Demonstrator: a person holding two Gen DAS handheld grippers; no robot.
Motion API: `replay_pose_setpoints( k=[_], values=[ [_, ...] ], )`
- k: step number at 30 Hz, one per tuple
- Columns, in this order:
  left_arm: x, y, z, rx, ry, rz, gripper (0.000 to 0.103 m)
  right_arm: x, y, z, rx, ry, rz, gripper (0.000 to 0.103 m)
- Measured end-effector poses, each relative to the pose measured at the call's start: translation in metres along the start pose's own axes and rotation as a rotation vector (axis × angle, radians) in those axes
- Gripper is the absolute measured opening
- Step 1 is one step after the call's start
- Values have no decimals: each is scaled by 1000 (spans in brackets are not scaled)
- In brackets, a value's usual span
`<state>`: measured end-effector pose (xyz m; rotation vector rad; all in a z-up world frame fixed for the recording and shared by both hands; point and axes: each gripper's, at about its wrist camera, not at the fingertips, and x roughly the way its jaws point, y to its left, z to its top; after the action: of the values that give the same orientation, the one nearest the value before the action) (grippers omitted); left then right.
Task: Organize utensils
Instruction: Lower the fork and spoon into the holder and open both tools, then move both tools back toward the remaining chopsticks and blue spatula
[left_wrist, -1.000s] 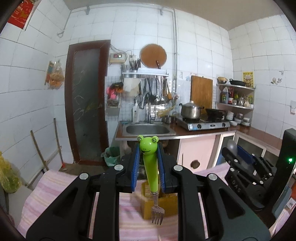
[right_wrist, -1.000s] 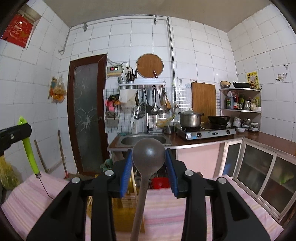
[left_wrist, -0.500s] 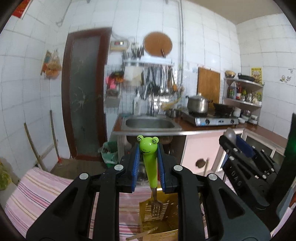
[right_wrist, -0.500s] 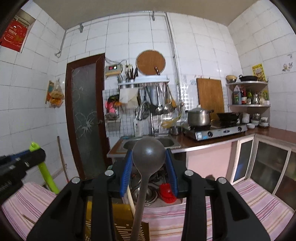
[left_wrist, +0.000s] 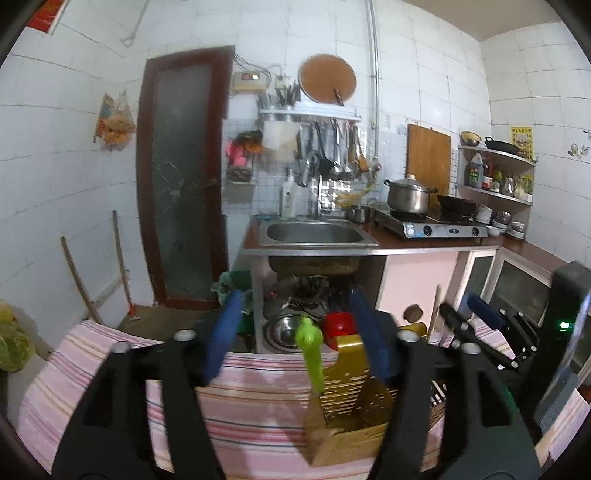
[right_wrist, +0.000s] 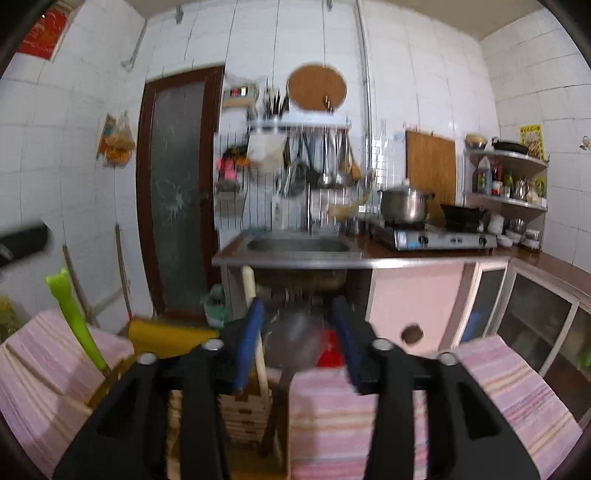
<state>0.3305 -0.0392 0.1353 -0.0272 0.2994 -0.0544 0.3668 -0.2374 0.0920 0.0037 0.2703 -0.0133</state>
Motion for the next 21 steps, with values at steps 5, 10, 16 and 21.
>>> replay_pose_setpoints(
  k=[5,10,16,21],
  values=[
    [-38,25,0,-16,23,28,88,-32,-1,4,-19,67,-34,67],
    [-69,55,-21,-40,77,62,98,-77,0,-8,-22,113,-59,71],
    [-81,73,-75,-34,209,81,98,-113,13,-56,6,215,-46,72],
    [-76,79,-130,-8,338,91,98,-129,32,-105,-18,318,-20,72]
  ],
)
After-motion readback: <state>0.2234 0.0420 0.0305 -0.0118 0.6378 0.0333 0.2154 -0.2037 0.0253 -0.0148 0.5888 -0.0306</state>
